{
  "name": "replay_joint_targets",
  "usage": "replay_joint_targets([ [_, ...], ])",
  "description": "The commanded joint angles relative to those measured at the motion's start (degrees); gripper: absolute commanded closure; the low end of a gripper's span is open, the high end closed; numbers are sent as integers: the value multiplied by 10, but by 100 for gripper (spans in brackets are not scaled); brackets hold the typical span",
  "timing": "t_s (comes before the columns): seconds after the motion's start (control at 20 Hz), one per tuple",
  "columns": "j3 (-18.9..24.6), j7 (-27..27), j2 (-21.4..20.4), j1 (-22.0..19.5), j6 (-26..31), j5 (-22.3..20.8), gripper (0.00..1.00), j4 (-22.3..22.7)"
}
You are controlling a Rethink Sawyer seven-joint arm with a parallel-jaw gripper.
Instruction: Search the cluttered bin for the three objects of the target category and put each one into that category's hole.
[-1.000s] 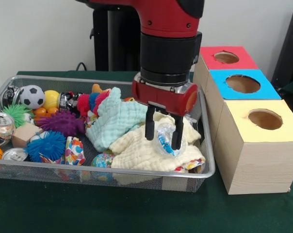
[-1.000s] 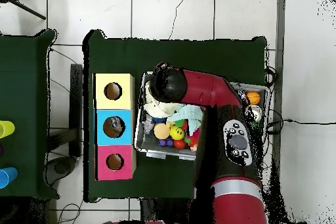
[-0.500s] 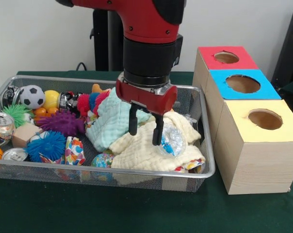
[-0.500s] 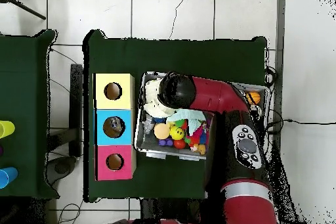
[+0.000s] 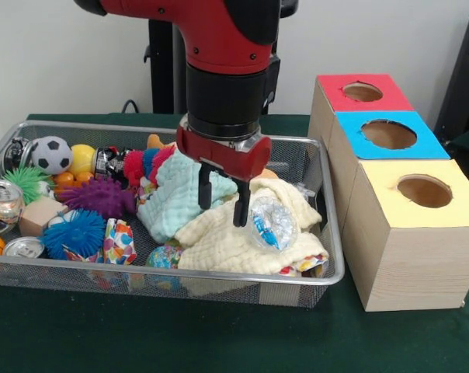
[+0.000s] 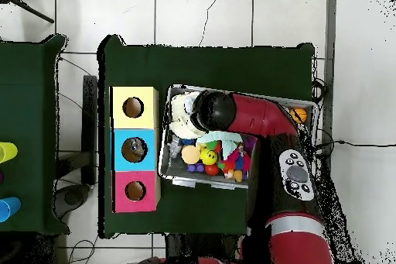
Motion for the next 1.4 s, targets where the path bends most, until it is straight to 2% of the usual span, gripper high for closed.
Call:
replay_joint_targets([
  [0.05, 37, -37, -10, 9, 97, -10, 0, -6],
  [0.3, 29, -29, -20, 19, 130, -11, 0, -36],
  [0.45, 40, -19, -25, 19, 138, 4, 0, -20],
  [0.6, 52, 10, -26, 18, 116, 29, 0, 18],
  [0.9, 64, 7, -23, 19, 71, 37, 0, 49],
  [1.05, 59, 12, -22, 25, 57, 31, 0, 50],
  [1.4, 77, 17, -9, 13, 30, 42, 0, 58],
])
